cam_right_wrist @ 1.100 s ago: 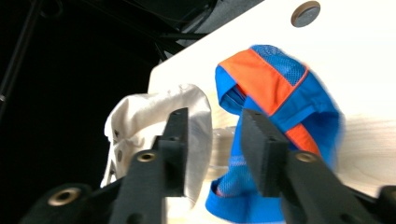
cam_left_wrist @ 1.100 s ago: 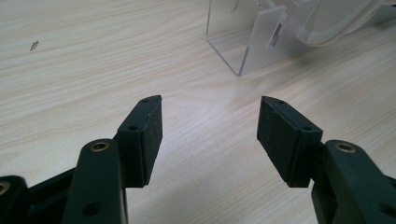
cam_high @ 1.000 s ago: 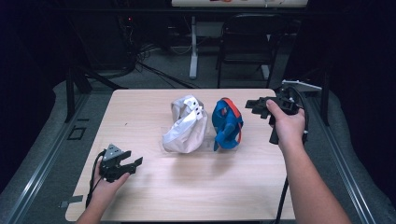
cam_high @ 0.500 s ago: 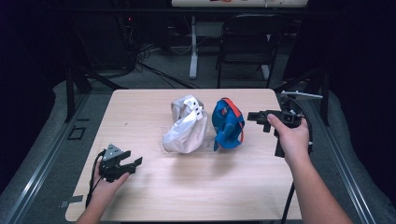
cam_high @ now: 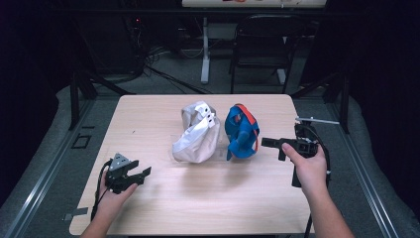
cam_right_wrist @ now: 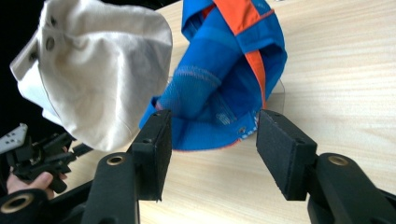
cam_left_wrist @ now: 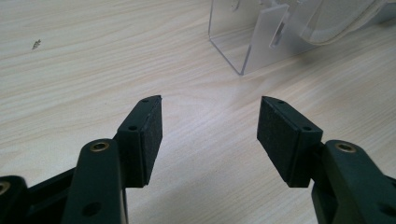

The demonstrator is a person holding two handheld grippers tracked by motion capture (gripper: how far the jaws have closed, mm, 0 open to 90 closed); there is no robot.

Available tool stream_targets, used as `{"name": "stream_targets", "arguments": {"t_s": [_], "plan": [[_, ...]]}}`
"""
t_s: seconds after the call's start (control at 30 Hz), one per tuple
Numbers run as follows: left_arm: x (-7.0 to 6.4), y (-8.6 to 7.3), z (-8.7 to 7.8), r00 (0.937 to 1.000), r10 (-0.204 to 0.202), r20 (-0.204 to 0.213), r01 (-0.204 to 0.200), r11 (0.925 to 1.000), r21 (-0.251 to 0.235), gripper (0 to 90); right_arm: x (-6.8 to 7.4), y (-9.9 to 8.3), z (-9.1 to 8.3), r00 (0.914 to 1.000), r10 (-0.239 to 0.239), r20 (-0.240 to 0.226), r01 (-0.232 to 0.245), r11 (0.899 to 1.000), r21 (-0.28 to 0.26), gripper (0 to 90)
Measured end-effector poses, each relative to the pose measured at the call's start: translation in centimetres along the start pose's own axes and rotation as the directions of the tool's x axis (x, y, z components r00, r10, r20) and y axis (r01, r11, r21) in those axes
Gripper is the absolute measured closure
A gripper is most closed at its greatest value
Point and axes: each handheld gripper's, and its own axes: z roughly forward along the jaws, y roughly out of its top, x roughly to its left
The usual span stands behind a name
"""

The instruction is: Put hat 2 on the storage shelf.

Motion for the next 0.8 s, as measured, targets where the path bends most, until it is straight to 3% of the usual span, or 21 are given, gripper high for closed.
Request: {"name": "stream_targets", "arguments": {"t_s": [0.43, 0.63, 0.8], "plan": [[0.0, 0.0, 0.1, 1.0000, 0.005, 0.002, -0.005, 1.0000, 0.003, 41.1, -0.7, -4.3, 0.8, 0.9974, -0.059, 0.041, 0.059, 0.998, 0.002, 44.8], [-0.1, 0.0, 0.1, 1.0000, 0.008, -0.001, -0.008, 1.0000, 0.005, 41.1, -1.1, -6.9, 1.6, 0.9981, -0.058, 0.019, 0.058, 0.998, -0.014, 45.5], [-0.1, 0.0, 0.1, 0.9999, 0.012, 0.004, -0.012, 0.9997, 0.020, 41.1, -2.3, -8.7, 2.2, 0.9992, -0.041, -0.003, 0.041, 0.998, -0.039, 45.6]]}}
